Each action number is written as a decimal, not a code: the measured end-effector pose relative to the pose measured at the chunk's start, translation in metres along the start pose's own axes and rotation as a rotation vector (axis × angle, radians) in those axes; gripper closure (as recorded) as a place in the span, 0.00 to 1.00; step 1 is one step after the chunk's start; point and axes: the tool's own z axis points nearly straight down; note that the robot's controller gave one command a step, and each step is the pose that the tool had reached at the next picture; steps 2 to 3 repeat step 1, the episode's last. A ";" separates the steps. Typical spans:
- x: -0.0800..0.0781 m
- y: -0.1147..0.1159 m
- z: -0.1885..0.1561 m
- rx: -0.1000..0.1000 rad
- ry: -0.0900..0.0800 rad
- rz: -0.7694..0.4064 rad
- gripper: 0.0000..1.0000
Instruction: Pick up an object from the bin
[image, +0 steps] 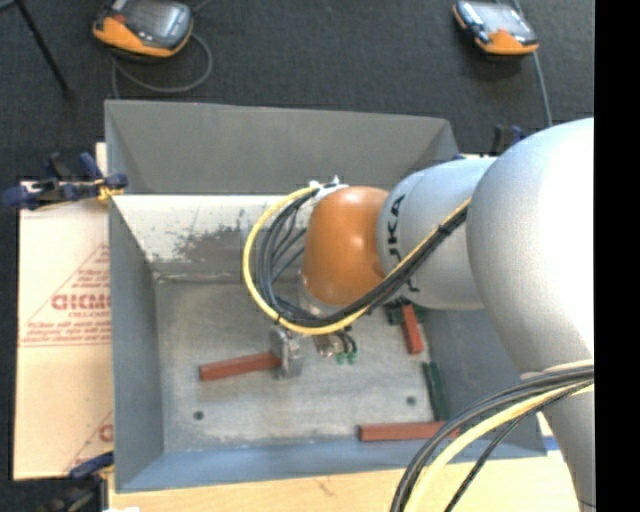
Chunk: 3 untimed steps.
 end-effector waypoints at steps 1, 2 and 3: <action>0.019 -0.007 -0.161 0.002 -0.004 -0.013 1.00; 0.019 -0.007 -0.161 0.002 -0.004 -0.013 1.00; 0.019 -0.007 -0.161 0.002 -0.004 -0.013 1.00</action>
Offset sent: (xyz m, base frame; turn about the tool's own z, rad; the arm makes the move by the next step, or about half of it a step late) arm -0.0209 -0.0091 0.1560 -0.0146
